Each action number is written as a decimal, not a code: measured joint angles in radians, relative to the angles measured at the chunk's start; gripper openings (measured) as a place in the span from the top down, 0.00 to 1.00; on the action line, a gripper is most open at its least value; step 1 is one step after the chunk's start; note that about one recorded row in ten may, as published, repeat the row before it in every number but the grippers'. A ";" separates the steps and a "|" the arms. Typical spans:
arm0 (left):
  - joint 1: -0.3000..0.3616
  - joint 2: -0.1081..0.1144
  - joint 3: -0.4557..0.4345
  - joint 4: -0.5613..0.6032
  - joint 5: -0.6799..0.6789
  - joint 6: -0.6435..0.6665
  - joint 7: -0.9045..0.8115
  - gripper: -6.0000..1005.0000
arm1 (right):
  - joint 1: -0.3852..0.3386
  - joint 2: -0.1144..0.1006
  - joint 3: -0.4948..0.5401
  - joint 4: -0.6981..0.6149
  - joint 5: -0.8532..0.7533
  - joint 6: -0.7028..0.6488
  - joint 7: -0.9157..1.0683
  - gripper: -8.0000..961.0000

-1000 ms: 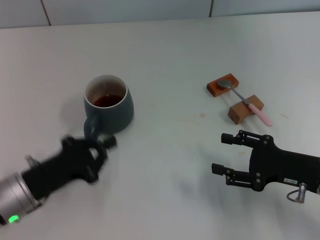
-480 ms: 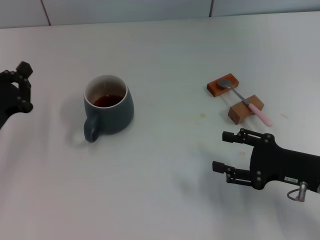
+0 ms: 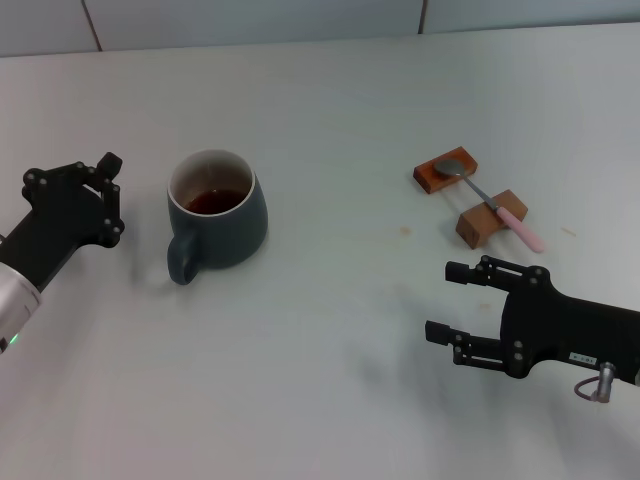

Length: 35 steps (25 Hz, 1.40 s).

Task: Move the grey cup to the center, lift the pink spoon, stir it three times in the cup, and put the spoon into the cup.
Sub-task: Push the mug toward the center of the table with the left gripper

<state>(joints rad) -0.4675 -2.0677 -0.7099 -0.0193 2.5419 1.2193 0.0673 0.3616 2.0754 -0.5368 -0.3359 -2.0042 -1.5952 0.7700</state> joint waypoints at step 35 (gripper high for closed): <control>0.007 -0.011 0.001 -0.435 0.003 -0.401 0.093 0.95 | -0.009 -0.004 0.003 -0.010 0.001 -0.001 0.000 0.22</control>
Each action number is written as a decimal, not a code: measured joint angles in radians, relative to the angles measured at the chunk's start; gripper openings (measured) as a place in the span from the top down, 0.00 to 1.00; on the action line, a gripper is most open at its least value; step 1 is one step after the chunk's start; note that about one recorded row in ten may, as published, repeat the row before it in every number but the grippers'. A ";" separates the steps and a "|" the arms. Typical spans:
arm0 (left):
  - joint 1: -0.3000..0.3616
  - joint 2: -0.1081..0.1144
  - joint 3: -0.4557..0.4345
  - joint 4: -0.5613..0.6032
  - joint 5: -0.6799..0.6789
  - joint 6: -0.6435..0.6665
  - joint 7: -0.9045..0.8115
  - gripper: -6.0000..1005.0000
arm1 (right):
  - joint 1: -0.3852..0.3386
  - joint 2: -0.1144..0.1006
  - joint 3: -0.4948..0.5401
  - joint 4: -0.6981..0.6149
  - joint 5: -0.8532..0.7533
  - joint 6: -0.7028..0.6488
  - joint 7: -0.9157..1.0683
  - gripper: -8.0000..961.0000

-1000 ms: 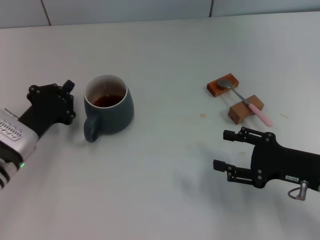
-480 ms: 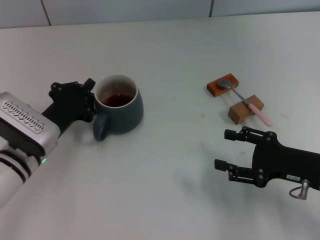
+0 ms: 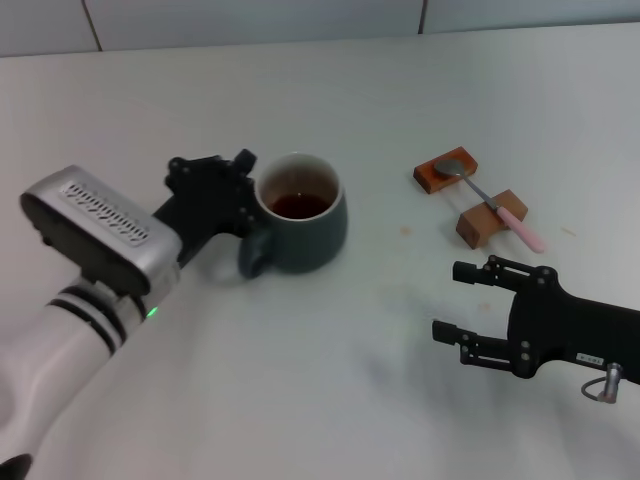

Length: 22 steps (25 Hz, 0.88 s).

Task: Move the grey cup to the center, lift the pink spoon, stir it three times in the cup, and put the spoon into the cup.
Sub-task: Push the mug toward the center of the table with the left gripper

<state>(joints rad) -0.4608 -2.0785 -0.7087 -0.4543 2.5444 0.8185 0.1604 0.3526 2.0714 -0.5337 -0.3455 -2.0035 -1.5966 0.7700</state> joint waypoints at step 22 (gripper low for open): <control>-0.048 -0.001 0.041 -0.119 -0.008 -0.116 -0.003 0.93 | -0.006 0.002 0.006 0.001 0.002 -0.009 0.000 0.21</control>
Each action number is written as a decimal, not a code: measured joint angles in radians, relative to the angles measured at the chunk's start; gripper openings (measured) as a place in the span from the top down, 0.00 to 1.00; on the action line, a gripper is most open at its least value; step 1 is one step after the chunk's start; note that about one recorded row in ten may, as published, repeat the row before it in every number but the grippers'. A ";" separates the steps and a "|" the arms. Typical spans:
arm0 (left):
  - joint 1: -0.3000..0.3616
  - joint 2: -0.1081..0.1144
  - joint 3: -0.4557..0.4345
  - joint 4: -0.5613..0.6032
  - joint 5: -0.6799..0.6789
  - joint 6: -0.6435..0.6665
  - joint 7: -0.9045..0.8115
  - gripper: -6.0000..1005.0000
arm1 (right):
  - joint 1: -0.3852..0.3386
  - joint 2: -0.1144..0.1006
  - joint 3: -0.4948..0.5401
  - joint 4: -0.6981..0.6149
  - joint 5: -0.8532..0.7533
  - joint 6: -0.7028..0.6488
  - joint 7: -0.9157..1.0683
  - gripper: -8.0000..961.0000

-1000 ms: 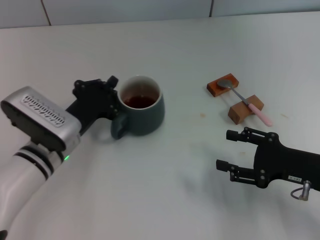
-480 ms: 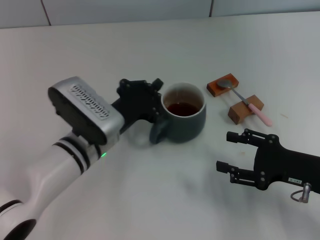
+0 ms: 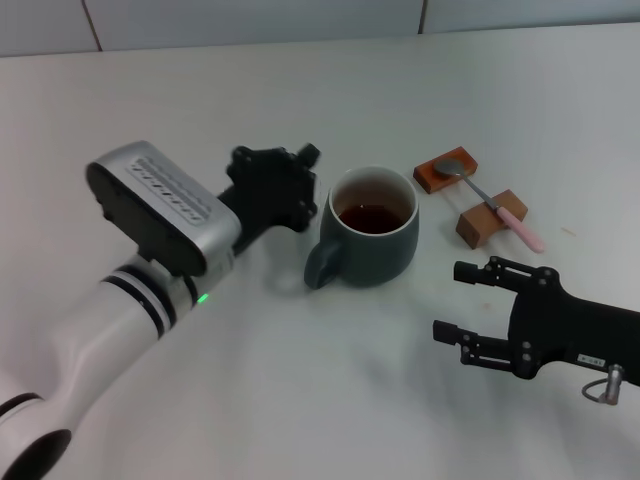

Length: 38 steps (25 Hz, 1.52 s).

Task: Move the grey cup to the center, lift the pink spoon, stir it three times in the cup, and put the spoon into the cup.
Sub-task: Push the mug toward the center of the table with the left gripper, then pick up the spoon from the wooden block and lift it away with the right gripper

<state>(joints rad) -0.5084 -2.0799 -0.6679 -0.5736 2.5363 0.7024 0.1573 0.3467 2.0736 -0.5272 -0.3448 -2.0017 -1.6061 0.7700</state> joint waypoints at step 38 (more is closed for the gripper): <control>0.122 0.012 0.180 0.656 0.354 0.972 -0.592 0.83 | 0.000 -0.015 0.045 0.001 0.000 0.005 0.011 0.22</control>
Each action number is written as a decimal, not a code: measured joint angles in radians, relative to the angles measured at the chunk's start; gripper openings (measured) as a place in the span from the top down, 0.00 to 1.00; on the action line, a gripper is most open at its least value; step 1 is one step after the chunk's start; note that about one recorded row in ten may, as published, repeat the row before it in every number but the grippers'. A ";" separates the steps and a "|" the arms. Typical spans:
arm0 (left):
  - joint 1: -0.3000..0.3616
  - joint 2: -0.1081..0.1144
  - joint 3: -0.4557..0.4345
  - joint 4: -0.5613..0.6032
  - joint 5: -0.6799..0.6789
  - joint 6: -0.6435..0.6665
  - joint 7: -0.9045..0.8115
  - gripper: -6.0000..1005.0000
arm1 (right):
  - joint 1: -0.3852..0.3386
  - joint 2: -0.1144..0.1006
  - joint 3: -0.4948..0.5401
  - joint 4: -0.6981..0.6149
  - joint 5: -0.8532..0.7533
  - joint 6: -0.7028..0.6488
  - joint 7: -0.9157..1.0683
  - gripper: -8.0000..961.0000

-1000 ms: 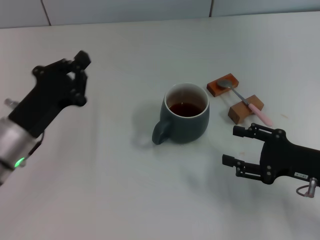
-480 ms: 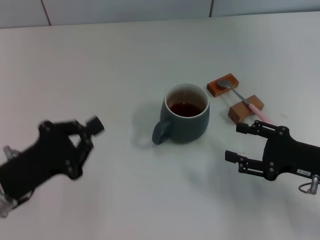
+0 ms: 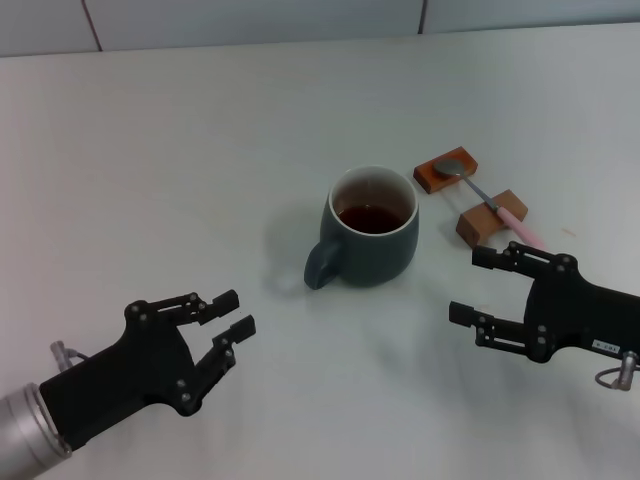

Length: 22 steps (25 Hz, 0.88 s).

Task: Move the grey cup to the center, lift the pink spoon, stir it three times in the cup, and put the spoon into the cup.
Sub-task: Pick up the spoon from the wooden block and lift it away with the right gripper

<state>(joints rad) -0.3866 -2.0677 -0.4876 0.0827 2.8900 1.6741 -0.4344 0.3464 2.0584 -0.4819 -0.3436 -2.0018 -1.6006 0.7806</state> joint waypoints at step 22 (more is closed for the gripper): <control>-0.003 0.003 0.023 0.006 0.000 -0.074 0.014 0.20 | -0.006 0.005 0.002 0.006 0.000 0.000 0.014 0.22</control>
<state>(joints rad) -0.3899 -2.0648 -0.4645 0.0889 2.8900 1.6000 -0.4204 0.3405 2.0637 -0.4801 -0.3375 -2.0018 -1.6010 0.7942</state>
